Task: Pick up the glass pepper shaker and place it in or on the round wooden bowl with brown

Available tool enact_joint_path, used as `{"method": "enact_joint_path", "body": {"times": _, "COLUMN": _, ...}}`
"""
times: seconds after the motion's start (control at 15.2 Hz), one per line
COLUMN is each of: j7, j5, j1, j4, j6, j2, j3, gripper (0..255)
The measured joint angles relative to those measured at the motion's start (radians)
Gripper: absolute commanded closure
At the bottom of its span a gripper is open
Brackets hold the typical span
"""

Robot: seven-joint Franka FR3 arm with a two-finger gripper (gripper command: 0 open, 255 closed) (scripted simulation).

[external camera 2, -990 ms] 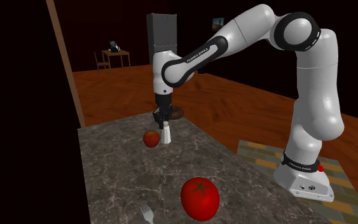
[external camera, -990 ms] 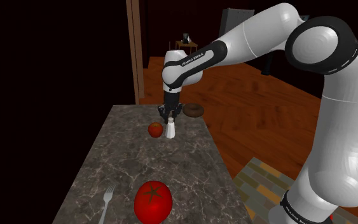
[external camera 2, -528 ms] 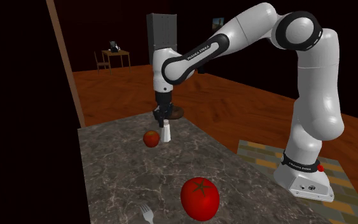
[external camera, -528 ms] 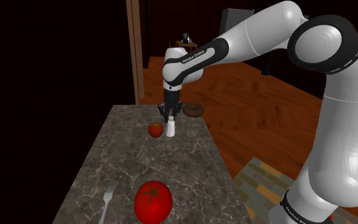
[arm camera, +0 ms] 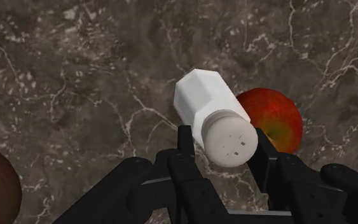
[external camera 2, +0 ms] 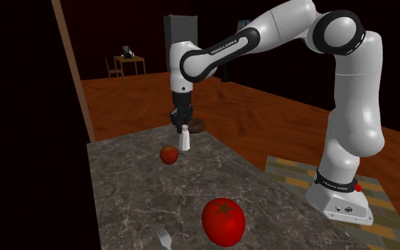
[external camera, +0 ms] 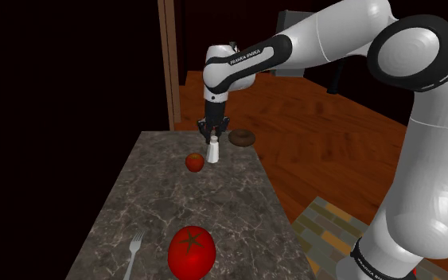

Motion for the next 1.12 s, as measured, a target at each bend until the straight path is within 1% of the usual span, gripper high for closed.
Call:
{"method": "enact_joint_path", "body": {"times": 0.86, "j7": 0.009, "j5": -0.001, "j1": -0.002, "j4": 0.112, "j6": -0.157, "j2": -0.045, "j3": -0.001, "gripper": 255}}
{"method": "enact_joint_path", "body": {"times": 1.12, "j7": -0.054, "j5": 0.001, "j1": -0.040, "j4": 0.174, "j6": -0.194, "j2": -0.015, "j3": -0.028, "gripper": 255}}
